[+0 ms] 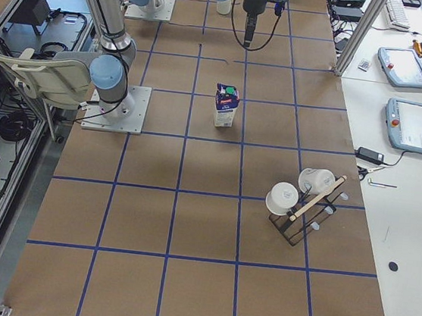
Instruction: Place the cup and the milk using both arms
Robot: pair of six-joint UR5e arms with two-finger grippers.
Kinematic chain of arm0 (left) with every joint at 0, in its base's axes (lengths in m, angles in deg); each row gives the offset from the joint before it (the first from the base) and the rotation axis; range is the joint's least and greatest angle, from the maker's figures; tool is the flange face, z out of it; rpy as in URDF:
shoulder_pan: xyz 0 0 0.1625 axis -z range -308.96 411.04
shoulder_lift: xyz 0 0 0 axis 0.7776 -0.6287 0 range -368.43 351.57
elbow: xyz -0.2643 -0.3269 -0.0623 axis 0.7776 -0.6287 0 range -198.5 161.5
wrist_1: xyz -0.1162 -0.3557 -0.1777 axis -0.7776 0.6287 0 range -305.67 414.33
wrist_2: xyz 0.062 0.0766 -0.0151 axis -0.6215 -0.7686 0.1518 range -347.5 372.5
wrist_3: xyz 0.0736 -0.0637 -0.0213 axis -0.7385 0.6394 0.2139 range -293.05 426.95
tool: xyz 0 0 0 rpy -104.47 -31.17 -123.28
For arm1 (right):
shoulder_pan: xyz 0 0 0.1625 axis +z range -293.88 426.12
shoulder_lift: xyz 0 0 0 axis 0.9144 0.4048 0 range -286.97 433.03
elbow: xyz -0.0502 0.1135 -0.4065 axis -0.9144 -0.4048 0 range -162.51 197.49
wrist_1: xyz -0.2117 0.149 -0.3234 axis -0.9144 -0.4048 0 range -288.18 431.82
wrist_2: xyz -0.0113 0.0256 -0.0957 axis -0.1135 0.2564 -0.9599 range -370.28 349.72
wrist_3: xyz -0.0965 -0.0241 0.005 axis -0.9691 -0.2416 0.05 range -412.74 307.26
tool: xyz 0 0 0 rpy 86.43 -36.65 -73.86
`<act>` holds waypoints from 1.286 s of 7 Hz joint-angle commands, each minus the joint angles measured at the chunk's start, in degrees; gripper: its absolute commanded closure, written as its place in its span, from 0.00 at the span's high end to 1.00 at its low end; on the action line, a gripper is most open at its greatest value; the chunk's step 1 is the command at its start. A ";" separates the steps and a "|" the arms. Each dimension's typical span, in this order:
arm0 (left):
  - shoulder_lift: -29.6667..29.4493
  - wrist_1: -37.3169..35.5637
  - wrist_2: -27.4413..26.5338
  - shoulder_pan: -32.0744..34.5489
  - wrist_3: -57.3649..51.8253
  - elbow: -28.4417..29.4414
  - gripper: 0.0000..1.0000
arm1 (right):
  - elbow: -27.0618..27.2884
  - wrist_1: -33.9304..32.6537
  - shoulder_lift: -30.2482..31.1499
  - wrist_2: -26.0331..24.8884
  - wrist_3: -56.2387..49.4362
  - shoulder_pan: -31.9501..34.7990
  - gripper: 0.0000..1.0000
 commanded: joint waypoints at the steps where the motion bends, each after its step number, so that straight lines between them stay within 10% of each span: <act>1: 0.17 0.07 -0.66 0.00 0.87 0.06 1.00 | 0.00 0.00 -0.03 -0.27 -0.05 0.00 1.00; 5: -1.23 0.42 -0.58 -12.07 -1.21 -9.81 1.00 | 0.00 0.00 -0.56 -0.53 -0.57 -0.17 1.00; 9: -6.14 -20.82 -5.59 -16.08 -8.26 -28.13 0.99 | 2.99 0.00 -1.96 -5.10 -11.20 -4.90 1.00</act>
